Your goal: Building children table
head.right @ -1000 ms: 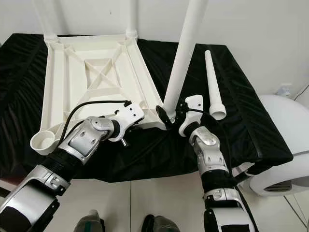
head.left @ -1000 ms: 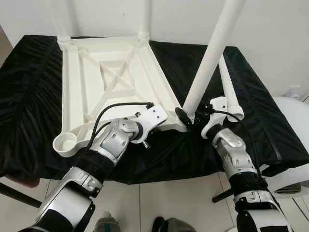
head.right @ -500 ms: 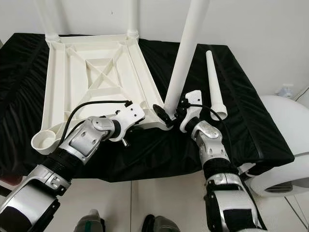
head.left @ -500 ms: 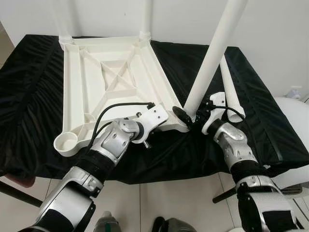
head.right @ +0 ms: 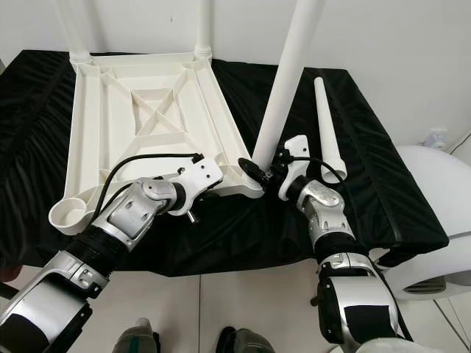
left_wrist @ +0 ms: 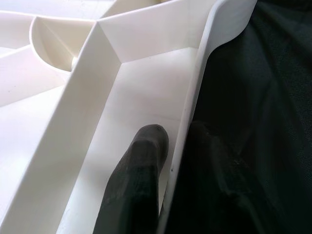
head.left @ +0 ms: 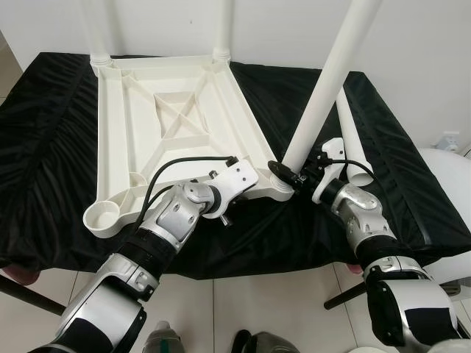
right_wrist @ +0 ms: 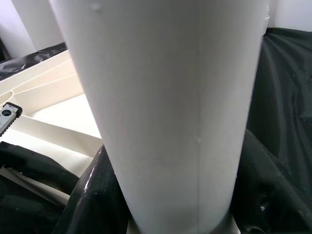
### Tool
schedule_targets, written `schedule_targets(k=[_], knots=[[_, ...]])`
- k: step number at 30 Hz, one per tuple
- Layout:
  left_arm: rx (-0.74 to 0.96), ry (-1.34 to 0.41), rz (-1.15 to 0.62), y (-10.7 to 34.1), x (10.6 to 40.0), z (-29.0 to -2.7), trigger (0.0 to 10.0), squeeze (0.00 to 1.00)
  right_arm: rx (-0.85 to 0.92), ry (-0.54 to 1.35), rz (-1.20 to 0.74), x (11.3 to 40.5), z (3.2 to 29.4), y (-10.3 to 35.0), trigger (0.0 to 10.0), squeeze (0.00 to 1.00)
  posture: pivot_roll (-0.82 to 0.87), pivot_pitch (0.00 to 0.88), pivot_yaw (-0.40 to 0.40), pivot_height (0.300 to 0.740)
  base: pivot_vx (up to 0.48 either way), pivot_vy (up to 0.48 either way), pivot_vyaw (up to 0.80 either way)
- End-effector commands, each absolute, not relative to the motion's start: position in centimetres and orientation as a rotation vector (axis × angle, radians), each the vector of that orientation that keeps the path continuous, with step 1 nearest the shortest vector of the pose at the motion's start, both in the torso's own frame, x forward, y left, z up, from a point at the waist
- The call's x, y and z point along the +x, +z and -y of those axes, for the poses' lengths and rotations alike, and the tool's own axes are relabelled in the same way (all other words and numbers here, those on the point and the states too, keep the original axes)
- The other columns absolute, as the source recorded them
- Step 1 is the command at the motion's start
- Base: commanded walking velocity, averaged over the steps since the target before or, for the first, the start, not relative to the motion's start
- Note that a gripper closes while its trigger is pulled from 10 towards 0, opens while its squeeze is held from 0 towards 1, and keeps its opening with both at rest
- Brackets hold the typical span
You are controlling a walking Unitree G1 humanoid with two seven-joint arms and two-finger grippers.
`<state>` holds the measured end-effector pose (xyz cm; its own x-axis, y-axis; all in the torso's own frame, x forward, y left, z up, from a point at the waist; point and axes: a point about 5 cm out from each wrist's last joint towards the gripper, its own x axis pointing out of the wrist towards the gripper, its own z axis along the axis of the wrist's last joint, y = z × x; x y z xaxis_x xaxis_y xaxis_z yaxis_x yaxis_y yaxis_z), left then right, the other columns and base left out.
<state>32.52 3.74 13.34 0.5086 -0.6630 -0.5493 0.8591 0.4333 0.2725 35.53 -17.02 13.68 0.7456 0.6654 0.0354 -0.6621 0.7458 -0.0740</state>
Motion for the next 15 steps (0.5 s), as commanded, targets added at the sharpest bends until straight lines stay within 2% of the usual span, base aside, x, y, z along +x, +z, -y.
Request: schedule_targets(k=[1, 15], knots=[[0.591, -1.005, -0.323, 14.5, 32.5, -3.0, 10.0, 0.0, -0.05, 0.681, 0.029, 35.4, 18.2, 13.0, 10.0, 0.0, 0.05, 0.0, -0.072, 0.74, 0.0, 0.0, 0.0], [0.586, -1.007, -0.326, 14.3, 32.3, -3.0, 10.0, 0.0, 0.05, 0.626, 0.071, 34.4, 16.5, 11.6, 10.0, 0.0, 0.05, 0.0, -0.08, 0.74, 0.0, 0.0, 0.0]])
